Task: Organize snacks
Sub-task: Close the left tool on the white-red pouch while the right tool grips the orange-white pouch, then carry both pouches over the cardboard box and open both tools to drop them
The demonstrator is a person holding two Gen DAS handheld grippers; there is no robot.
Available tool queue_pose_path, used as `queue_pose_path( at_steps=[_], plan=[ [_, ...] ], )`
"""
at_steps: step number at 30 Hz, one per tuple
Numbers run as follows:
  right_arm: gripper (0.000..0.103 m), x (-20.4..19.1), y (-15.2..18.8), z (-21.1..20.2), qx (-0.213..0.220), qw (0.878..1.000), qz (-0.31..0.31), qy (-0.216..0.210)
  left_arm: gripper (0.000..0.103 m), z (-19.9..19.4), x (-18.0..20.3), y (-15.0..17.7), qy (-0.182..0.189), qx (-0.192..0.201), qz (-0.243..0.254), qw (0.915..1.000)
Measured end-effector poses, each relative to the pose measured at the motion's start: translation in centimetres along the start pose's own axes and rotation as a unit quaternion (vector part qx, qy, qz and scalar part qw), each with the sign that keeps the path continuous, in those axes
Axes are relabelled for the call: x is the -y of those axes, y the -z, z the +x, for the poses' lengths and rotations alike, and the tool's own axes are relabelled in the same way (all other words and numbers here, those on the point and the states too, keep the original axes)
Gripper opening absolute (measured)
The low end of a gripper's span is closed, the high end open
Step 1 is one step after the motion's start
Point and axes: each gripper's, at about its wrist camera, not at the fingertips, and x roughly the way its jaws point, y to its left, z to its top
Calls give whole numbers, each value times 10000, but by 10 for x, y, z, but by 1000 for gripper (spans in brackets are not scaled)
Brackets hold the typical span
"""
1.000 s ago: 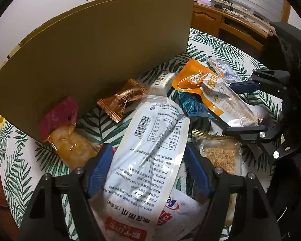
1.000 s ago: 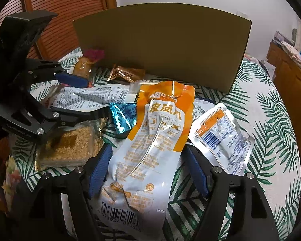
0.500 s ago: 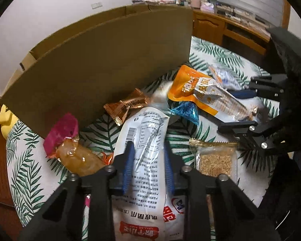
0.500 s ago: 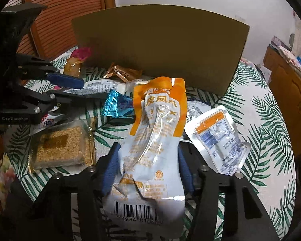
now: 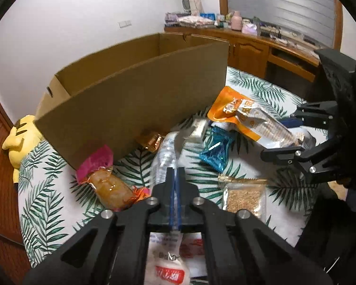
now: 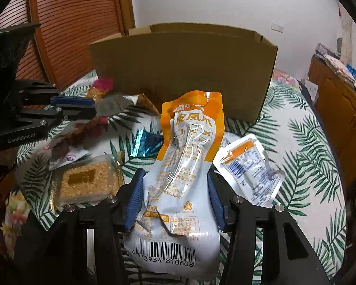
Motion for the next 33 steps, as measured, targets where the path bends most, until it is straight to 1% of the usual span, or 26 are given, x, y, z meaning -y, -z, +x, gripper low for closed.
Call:
queue_pose_path(
  at_steps=[1,5,11,18,25,33],
  plan=[
    [51,1,-1,-2,27,10000,5,-2,0,-2,0,0,-1,60,-18,10000],
    [51,0,-4,-6,71,10000,10,-7,0,1,-2,0,-74,32,-44,10000],
    [51,1,-6,-12,164,9999,31,19,0,-7,-10,-4,-186,184,-144,9996],
    [51,2,-12,-26,348,9994,39,-10,0,-26,-25,-7,-236,583,-465,9969],
    [51,2,-23,-44,595,9982,28,-3,0,-57,-34,-19,-123,1058,-724,9917],
    [52,1,-58,-65,966,9951,-202,36,0,-89,-43,-44,-167,1572,-807,9841]
  ],
)
